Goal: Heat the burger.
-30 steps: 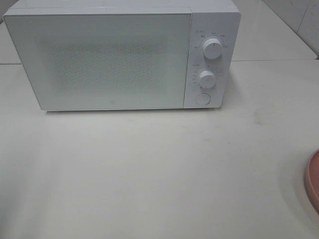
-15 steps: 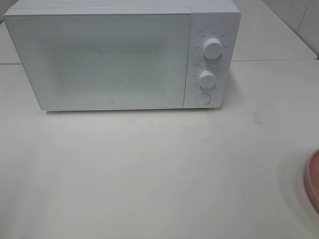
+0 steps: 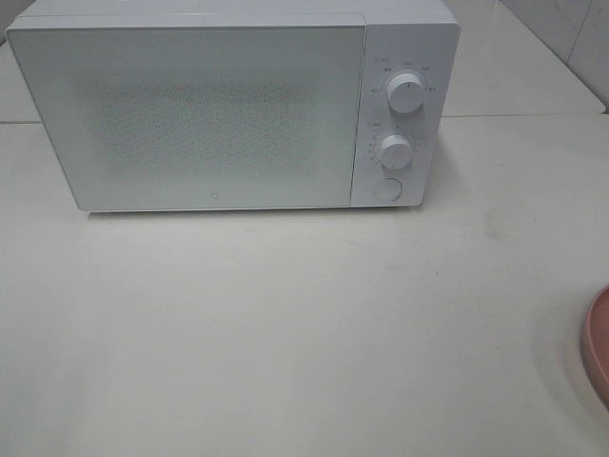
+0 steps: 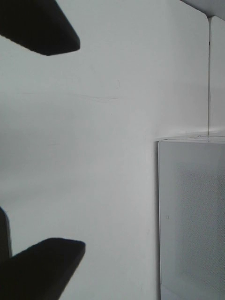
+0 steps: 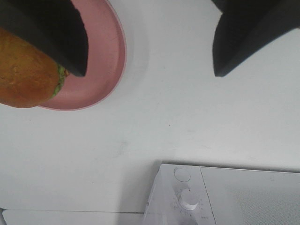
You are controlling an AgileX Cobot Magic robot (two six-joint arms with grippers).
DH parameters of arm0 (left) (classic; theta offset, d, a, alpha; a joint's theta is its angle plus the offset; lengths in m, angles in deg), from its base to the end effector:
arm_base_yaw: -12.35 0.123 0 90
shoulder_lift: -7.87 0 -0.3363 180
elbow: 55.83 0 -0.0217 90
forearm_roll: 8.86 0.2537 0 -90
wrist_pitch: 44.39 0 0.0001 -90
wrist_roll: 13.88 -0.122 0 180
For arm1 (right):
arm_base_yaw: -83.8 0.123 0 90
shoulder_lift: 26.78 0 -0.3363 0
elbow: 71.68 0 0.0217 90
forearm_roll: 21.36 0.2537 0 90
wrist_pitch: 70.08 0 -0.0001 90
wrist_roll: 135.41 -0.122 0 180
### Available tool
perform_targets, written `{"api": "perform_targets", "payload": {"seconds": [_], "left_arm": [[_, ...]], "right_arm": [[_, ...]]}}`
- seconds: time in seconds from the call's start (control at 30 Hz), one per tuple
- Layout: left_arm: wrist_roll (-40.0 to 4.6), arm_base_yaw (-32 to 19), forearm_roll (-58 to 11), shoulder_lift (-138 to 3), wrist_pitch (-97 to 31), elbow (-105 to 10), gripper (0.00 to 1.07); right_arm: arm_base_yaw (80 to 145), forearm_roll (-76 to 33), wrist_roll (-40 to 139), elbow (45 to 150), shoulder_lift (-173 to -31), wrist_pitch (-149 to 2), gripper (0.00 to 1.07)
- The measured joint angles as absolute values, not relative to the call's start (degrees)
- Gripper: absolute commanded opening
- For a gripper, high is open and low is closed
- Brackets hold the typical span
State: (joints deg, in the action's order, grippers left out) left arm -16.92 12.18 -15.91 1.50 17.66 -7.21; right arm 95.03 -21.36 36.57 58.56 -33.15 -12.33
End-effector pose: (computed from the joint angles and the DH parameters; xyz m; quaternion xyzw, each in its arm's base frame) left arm -0.0308 -0.0131 0.2688 0.0276 0.8508 -0.0483 0.5226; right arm -0.0237 -0.0047 0.2702 -0.0235 0.8378 0.0912 0.5378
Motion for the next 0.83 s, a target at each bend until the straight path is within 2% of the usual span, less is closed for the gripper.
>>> {"api": "perform_targets", "payload": {"seconds": [0.83], "left_arm": [[-16.92,12.18,-15.91,1.50,17.66,-7.21,0.98]], "right_arm": [[95.03,-21.36,36.57,58.56,-33.15,-12.33,0.72]]}}
